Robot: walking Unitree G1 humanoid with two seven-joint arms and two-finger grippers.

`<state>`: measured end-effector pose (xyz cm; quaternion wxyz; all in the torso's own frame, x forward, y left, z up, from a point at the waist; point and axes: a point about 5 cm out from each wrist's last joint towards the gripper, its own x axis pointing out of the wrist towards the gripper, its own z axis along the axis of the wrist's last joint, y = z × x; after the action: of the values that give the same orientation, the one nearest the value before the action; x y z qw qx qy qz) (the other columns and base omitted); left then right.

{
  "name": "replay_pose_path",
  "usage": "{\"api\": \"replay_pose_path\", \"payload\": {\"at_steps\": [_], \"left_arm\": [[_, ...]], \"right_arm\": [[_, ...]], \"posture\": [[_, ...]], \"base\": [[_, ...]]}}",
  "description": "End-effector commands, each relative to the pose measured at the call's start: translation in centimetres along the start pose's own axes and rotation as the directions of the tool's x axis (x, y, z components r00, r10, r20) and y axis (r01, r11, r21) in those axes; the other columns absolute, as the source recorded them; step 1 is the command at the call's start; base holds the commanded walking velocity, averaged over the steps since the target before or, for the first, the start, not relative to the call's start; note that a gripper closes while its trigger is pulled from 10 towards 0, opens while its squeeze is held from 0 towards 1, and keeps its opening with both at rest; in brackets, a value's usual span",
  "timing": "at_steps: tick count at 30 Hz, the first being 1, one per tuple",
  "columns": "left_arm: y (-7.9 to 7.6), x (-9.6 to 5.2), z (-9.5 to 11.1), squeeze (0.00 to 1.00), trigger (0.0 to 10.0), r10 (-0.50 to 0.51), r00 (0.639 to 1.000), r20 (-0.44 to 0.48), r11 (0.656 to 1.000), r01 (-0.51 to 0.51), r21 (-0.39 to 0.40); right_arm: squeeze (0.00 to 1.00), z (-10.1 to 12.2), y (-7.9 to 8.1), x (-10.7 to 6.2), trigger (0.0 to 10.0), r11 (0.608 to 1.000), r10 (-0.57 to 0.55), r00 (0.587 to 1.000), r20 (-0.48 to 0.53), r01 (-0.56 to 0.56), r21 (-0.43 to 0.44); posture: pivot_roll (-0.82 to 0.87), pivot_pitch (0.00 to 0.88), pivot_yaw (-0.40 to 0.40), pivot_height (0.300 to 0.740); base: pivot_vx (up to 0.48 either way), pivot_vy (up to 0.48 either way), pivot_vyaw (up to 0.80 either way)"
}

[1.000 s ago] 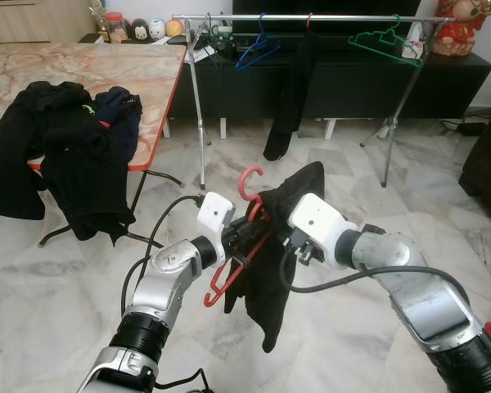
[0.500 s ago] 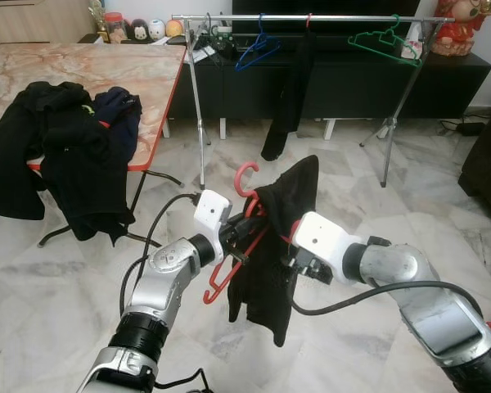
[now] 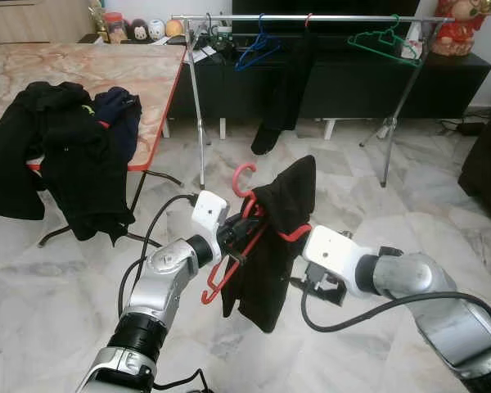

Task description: Hang hanger

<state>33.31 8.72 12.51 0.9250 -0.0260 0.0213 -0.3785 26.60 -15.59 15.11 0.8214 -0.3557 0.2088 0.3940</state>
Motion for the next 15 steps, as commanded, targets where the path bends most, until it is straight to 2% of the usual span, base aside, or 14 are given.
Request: {"api": "replay_pose_path", "payload": {"at_steps": [1, 7, 11, 13, 15], "left_arm": [[0.2, 0.1, 0.9, 0.00, 10.0, 0.005, 0.999, 0.054, 1.000, -0.006, 0.017], [0.3, -0.2, 0.6, 0.00, 10.0, 0.003, 0.999, 0.044, 1.000, -0.004, 0.018], [0.4, -0.4, 0.3, 0.00, 10.0, -0.008, 1.000, 0.023, 1.000, 0.007, 0.024], [0.3, -0.8, -0.6, 0.00, 10.0, -0.045, 0.999, -0.022, 0.999, 0.045, 0.024], [0.3, -0.9, -0.7, 0.00, 10.0, -0.053, 0.998, -0.029, 0.998, 0.053, 0.018]], "right_arm": [[1.00, 0.4, 0.4, -0.5, 10.0, 0.999, 0.016, 1.000, 0.015, -0.016, -0.034], [1.00, -0.5, 1.0, -1.5, 10.0, 0.998, 0.059, 0.998, -0.006, -0.059, -0.031], [1.00, -0.5, 1.1, -2.0, 10.0, 0.997, 0.080, 0.997, 0.013, -0.079, -0.025], [1.00, -0.1, 0.8, -2.8, 10.0, 0.996, 0.078, 0.993, 0.092, -0.074, -0.046], [1.00, 0.0, 0.6, -3.1, 10.0, 0.996, 0.073, 0.991, 0.113, -0.067, -0.055]], "posture": [[-0.10, 0.024, -0.015, 0.740], [-0.09, 0.024, -0.015, 0.740], [-0.10, 0.024, -0.013, 0.740], [-0.10, 0.015, -0.012, 0.740], [-0.10, 0.015, -0.012, 0.740]], "base": [[0.000, 0.000, 0.00], [0.000, 0.000, 0.00], [0.000, 0.000, 0.00], [0.000, 0.000, 0.00], [0.000, 0.000, 0.00]]}}
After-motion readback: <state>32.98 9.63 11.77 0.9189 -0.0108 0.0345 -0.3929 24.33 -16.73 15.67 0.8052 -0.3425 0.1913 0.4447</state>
